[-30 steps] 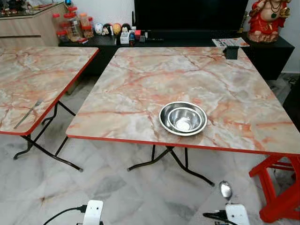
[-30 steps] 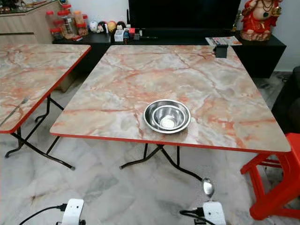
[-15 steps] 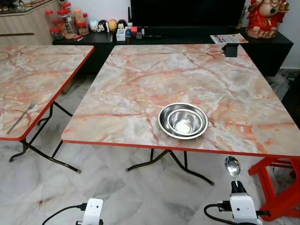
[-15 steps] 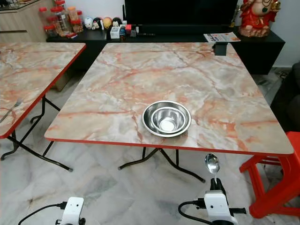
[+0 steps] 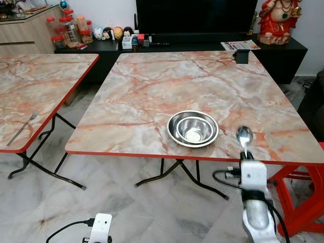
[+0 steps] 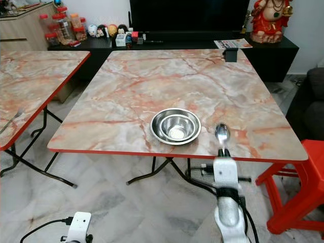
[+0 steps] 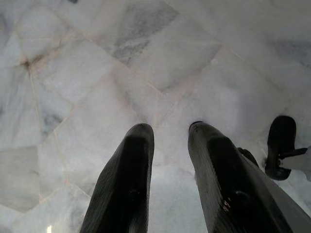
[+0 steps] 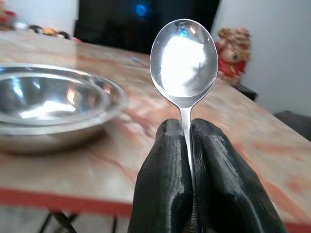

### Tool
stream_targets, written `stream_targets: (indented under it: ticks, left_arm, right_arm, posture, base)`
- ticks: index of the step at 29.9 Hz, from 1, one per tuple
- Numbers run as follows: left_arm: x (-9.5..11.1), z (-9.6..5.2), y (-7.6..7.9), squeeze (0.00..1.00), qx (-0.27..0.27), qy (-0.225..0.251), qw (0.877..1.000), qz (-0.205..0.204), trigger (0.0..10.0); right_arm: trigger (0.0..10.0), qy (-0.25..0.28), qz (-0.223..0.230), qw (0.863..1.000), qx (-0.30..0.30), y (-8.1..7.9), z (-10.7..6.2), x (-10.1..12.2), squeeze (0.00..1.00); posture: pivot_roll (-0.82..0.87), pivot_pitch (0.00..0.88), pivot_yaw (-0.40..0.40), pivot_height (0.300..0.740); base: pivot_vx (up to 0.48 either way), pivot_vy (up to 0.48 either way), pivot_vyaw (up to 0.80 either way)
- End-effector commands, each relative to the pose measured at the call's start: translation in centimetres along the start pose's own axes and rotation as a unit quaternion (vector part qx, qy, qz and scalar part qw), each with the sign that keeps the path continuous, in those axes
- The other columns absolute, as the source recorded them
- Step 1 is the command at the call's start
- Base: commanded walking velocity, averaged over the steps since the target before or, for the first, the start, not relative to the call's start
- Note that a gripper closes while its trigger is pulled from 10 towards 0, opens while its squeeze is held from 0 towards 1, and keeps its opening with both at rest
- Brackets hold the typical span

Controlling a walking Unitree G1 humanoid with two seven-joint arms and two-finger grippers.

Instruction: Setting the table

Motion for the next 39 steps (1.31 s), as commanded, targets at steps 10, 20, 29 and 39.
stream_targets:
  ticks: [10,20,29,39]
  left_arm:
    - [0.2,0.0,-0.3,0.00,0.009,0.003,1.000,0.000,10.0]
    - [0.2,0.0,0.0,0.00,0.006,0.003,1.000,-0.002,10.0]
    - [0.2,0.0,0.0,0.00,0.008,0.003,1.000,-0.004,10.0]
    - [0.1,0.0,0.0,0.00,0.008,0.002,1.000,-0.004,10.0]
  right_arm:
    - [10.0,0.002,0.036,0.999,0.016,-1.5,1.7,1.5,0.00]
    - [10.0,0.013,0.059,0.998,0.013,-1.7,2.5,2.4,0.00]
    - [10.0,0.016,0.065,0.997,0.024,-2.2,2.8,2.8,0.00]
    - [10.0,0.017,0.074,0.996,0.035,-2.5,2.2,2.7,0.00]
  posture:
    - [-0.12,0.000,0.020,0.725]
    - [-0.12,0.000,0.014,0.725]
    - [-0.11,0.000,0.009,0.725]
    - [-0.11,0.000,0.011,0.725]
  base:
    - [0.294,0.000,-0.10]
    - [0.291,0.000,-0.40]
    - [0.300,0.000,0.00]
    - [0.279,0.000,0.32]
Point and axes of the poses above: a point about 5 cm out from each wrist's last joint towards the gripper, its own z axis pointing out of the wrist towards the gripper, its own x axis along the axis of the wrist's last joint, y = z × x, the point moved 4 cm from there along z, pointing out of the wrist towards the gripper, and after that the axes turned 7 degrees about z, right-handed, at the moved point
